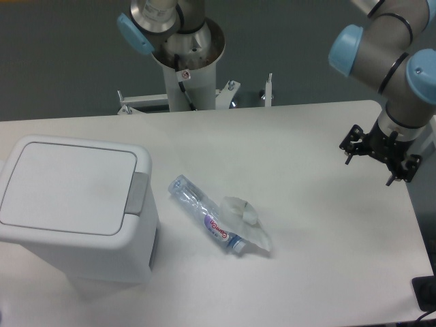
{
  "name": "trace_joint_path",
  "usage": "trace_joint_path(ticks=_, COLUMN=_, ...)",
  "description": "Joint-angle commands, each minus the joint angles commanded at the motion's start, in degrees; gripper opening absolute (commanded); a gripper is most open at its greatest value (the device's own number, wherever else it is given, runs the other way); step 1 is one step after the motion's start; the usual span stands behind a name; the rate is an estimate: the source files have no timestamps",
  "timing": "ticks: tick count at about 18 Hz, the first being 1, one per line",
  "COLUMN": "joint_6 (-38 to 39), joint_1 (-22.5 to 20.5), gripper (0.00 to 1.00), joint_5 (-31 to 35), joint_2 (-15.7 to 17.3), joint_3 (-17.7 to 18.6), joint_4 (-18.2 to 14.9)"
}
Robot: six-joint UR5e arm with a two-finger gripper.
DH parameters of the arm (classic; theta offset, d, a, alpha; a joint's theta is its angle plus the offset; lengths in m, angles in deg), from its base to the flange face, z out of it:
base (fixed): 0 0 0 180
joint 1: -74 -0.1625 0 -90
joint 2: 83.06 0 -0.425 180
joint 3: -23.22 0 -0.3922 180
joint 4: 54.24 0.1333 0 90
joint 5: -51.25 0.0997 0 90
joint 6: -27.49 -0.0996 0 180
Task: Open the trash can
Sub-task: 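Move the gripper over the table toward the trash can's grey side button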
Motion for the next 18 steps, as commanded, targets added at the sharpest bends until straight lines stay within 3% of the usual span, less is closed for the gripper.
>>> trace_joint_path(ticks=7, joint_6=-0.70, joint_1=0.87, gripper=1.00, joint_5=-0.88, joint_2=0.44, joint_3=0.26, joint_4=0.35)
trace_joint_path(ticks=9, joint_6=1.74, joint_1=1.84, gripper=1.00, joint_5=-0.88, joint_2=0.61, joint_3=2.10, joint_4=1.92)
trace_joint_path(ticks=11, joint_6=3.86, joint_1=2.37, gripper=1.00, joint_5=-1.49, joint_2=1.14, joint_3=3.60, joint_4=5.78)
trace_joint_path(ticks=16, joint_6=16.42, joint_1=3.25, gripper=1.00, joint_5=-6.68, joint_2=2.81, joint_3=3.60, joint_4=6.06)
trace_joint_path(ticks=18, joint_6=17.66, joint_1=6.39, gripper=1.00, joint_5=-6.51, joint_2=2.03, joint_3=3.26, joint_4=6.50)
